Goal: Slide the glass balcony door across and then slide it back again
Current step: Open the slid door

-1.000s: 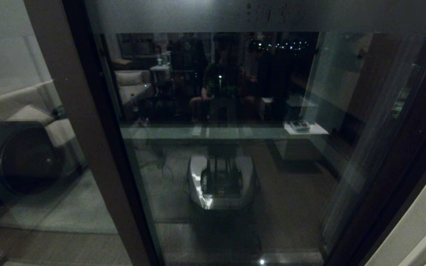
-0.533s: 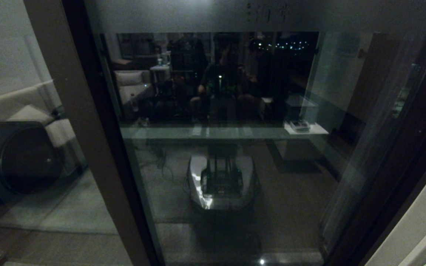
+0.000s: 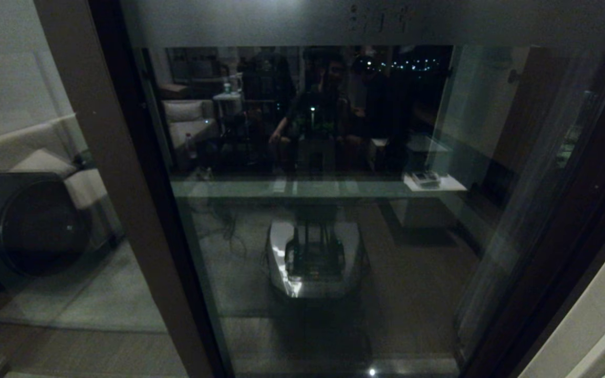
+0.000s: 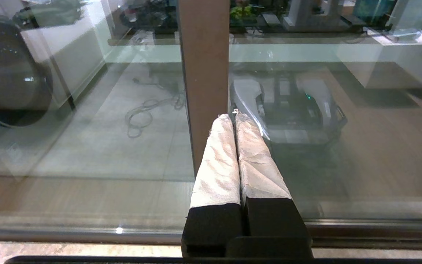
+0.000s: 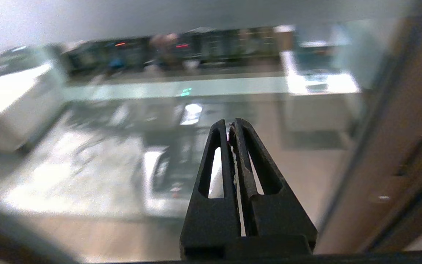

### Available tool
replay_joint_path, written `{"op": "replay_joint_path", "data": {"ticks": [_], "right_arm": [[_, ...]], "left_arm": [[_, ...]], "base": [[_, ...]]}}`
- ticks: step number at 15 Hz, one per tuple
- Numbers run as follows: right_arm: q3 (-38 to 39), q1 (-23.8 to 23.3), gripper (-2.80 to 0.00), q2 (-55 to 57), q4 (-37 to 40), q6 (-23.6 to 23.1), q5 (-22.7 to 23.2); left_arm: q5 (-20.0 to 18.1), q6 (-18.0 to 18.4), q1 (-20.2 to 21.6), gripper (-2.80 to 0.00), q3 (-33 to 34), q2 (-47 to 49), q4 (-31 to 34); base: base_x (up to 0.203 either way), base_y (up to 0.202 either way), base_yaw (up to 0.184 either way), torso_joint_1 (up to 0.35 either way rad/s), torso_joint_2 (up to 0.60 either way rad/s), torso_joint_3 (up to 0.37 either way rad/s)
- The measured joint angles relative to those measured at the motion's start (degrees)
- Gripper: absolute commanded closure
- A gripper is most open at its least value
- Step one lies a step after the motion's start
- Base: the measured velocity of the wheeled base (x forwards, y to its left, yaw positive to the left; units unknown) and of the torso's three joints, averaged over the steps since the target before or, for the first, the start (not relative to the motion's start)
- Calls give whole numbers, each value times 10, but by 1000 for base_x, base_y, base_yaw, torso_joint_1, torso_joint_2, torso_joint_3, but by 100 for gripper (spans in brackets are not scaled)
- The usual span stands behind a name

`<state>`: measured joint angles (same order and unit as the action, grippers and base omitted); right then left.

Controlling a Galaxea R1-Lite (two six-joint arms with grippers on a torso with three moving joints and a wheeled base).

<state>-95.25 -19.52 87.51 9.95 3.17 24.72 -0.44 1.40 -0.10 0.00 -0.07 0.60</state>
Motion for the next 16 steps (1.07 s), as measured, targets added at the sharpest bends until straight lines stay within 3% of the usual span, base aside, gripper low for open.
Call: {"op": "replay_joint_path", "data": {"ticks": [6,12,16], "right_arm": [[-17,32,0,18,9,1,-56],[-11,43,0,30,12,1,-57],[37,39,0,13,14,1,-58]], "left_arm": [[0,0,0,0,0,0,0],[0,0,0,0,0,0,0],[0,0,0,0,0,0,0]], "base": [[0,0,0,0,0,0],[0,0,0,0,0,0],[0,0,0,0,0,0]]}}
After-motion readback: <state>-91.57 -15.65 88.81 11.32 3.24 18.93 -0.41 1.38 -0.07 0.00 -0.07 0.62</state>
